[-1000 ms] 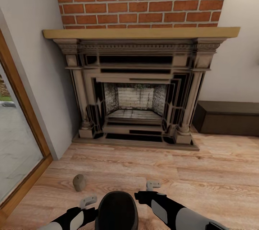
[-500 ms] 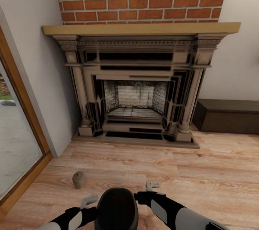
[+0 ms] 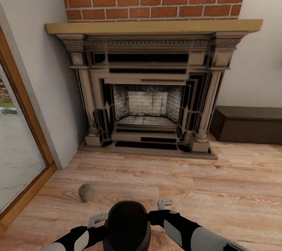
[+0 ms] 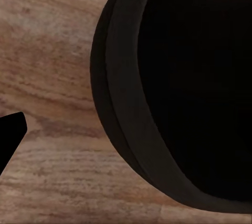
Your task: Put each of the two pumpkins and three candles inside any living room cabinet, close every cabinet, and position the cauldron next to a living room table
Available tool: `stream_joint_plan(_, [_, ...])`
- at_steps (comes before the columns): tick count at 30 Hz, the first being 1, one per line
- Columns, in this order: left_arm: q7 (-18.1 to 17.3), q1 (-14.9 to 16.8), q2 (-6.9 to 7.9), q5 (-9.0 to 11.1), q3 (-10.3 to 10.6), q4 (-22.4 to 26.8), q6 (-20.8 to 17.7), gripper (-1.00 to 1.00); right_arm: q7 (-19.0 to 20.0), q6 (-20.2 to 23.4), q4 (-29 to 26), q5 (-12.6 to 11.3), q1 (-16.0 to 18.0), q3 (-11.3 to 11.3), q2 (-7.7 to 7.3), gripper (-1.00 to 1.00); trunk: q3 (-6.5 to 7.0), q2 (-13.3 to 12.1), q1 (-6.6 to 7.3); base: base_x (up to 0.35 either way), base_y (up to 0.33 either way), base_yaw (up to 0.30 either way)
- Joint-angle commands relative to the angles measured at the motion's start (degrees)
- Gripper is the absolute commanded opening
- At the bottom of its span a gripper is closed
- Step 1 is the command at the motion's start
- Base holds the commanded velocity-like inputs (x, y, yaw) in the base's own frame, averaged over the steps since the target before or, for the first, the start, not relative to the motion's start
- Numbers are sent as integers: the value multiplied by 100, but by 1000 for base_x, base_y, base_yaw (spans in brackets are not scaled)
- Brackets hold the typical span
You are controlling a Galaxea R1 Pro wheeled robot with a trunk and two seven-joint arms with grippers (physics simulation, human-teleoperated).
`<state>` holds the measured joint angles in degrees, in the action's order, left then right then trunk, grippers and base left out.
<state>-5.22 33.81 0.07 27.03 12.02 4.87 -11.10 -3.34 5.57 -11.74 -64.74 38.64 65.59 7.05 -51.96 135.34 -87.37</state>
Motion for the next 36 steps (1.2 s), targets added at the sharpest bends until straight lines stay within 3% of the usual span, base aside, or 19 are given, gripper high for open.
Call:
stream_joint_plan(1, [-5, 2, 2, 61, 48, 5, -24, 100, -35, 17, -12, -30, 4, 34, 1, 100, -6, 4, 1, 0, 0, 0])
stream_joint_plan(18, [-11, 2, 7, 82, 47, 5, -32, 100, -79, -24, -1, -43, 12, 42, 67, 100, -6, 4, 1, 0, 0, 0])
stream_joint_plan(23, [-65, 2, 9, 91, 47, 10, -32, 100, -354, 25, -8, -47, 12, 47, 287, 100, -6, 4, 1, 0, 0, 0])
stream_joint_plan(29, [-585, 2, 40, 61, 54, 6, -38, 100, -641, 88, -69, -69, 12, 50, 294, 100, -6, 4, 1, 0, 0, 0])
stream_joint_plan(32, [-657, 2, 56, 58, 55, 6, -42, 100, -984, 197, -356, -94, 12, 48, 294, 100, -6, 4, 1, 0, 0, 0])
stream_joint_plan(36, [-678, 2, 55, 64, 55, 9, -41, 100, -1126, 182, -452, -112, 12, 39, 294, 100, -6, 4, 1, 0, 0, 0])
